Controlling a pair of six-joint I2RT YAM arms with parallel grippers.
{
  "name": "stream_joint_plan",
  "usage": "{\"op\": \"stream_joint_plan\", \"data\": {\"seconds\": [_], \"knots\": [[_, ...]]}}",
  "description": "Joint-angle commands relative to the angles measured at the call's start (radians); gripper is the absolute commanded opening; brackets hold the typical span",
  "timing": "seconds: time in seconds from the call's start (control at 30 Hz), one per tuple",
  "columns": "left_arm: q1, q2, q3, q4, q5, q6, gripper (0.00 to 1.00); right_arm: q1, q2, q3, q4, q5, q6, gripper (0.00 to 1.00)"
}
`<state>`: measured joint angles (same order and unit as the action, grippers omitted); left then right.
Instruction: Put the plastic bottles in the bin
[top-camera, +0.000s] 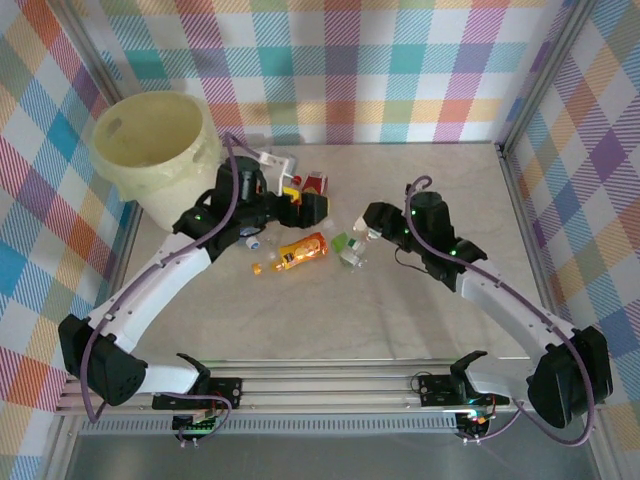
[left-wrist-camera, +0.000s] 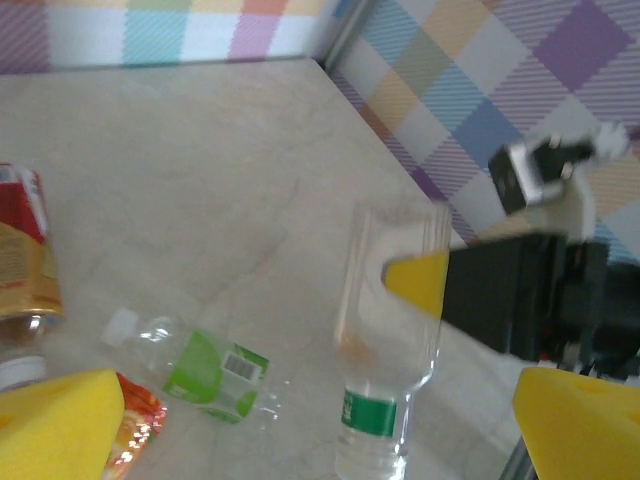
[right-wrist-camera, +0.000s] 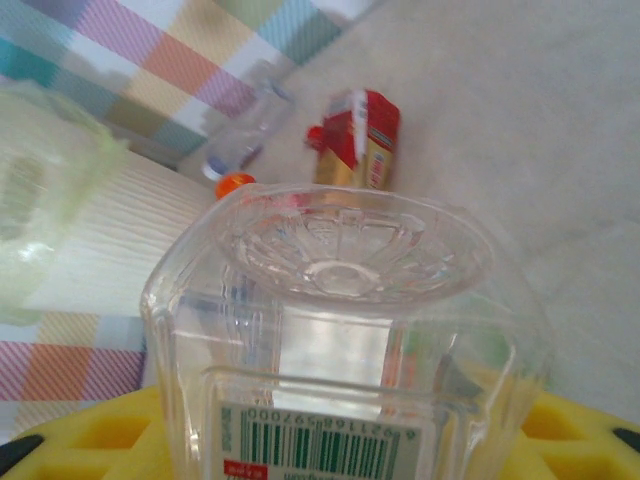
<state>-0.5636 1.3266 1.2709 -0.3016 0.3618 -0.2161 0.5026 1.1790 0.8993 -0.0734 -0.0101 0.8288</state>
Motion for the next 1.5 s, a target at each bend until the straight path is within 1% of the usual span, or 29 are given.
{"op": "stream_joint_plan", "data": {"seconds": [0.0,0.07,0.13,0.27,0.43,0.67,0.77,0.93,1.07,1.17,1.23,1.33,1.37,1.4,1.47], "knots": [[-0.032,-0.011,-0.079,0.155,0.066,-0.012,0.99,-0.007,-0.027,0.056,0.068,-0.047,0.012,0.36],[-0.048,0.002,-0.114,0.211,0.097,-0.025,0.99,-0.007,-0.027,0.067,0.082,-0.063,0.030,0.36],[-0.072,0.012,-0.120,0.228,0.094,-0.011,0.98,-0.007,-0.024,0.074,0.097,-0.080,0.043,0.36],[-0.113,0.052,-0.112,0.268,0.081,0.008,0.99,-0.007,-0.016,0.088,0.100,-0.116,0.060,0.36],[-0.141,0.124,-0.085,0.325,0.114,-0.005,0.98,-0.007,-0.010,0.095,0.112,-0.166,0.097,0.36],[-0.166,0.205,-0.034,0.354,0.082,0.001,0.95,-0.007,0.002,0.101,0.129,-0.216,0.118,0.37],[-0.167,0.229,-0.018,0.363,0.087,0.006,0.89,-0.006,0.021,0.118,0.129,-0.254,0.122,0.37],[-0.168,0.248,-0.007,0.401,0.085,-0.023,0.71,-0.006,0.027,0.130,0.125,-0.276,0.119,0.38],[-0.168,0.263,0.005,0.400,0.074,-0.029,0.62,-0.007,0.027,0.130,0.120,-0.286,0.126,0.38],[-0.168,0.266,0.008,0.395,0.065,-0.025,0.53,-0.007,0.030,0.133,0.121,-0.297,0.127,0.40],[-0.167,0.259,0.004,0.399,0.051,-0.025,0.50,-0.007,0.028,0.135,0.113,-0.291,0.123,0.49],[-0.167,0.252,-0.002,0.377,-0.020,-0.024,0.46,-0.007,0.017,0.136,0.081,-0.247,0.111,0.66],[-0.168,0.249,-0.004,0.360,-0.055,-0.018,0.45,-0.007,0.011,0.137,0.065,-0.226,0.104,0.76],[-0.167,0.245,-0.003,0.343,-0.088,-0.012,0.44,-0.007,0.004,0.141,0.047,-0.206,0.090,0.83],[-0.168,0.237,-0.002,0.306,-0.129,0.003,0.44,-0.008,-0.009,0.153,0.008,-0.173,0.051,0.94]]}}
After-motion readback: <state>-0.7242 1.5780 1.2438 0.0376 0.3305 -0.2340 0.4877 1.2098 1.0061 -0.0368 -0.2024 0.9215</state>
